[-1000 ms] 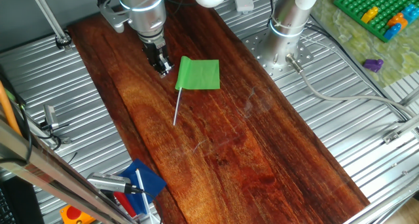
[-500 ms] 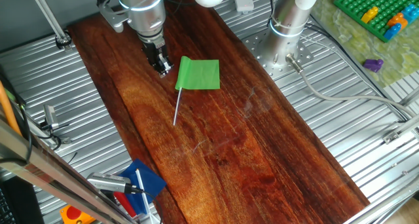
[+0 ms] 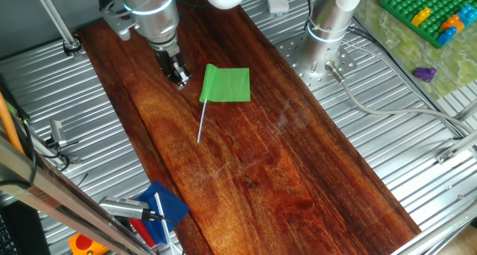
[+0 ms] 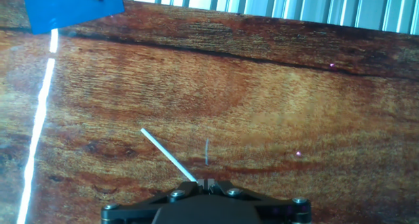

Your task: Wave the flag

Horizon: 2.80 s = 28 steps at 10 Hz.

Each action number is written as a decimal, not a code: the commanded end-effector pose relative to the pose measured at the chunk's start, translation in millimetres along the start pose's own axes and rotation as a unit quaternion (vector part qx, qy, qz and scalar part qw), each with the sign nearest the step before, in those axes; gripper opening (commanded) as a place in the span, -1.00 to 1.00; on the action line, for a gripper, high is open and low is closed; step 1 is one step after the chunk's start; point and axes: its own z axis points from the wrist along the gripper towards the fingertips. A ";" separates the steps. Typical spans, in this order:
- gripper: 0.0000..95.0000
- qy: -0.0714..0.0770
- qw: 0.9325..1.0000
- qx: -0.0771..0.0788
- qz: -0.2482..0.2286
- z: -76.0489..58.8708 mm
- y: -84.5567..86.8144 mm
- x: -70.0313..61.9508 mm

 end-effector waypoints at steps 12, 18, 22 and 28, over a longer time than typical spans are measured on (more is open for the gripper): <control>-1.00 0.048 0.998 -0.020 -0.044 34.1 -21.9 -35.7; -1.00 0.056 0.997 -0.017 -0.044 60.9 1.1 -47.9; -1.00 0.067 0.996 -0.023 -0.045 75.4 11.6 -47.6; -1.00 0.066 0.997 -0.022 -0.043 93.3 25.9 -40.3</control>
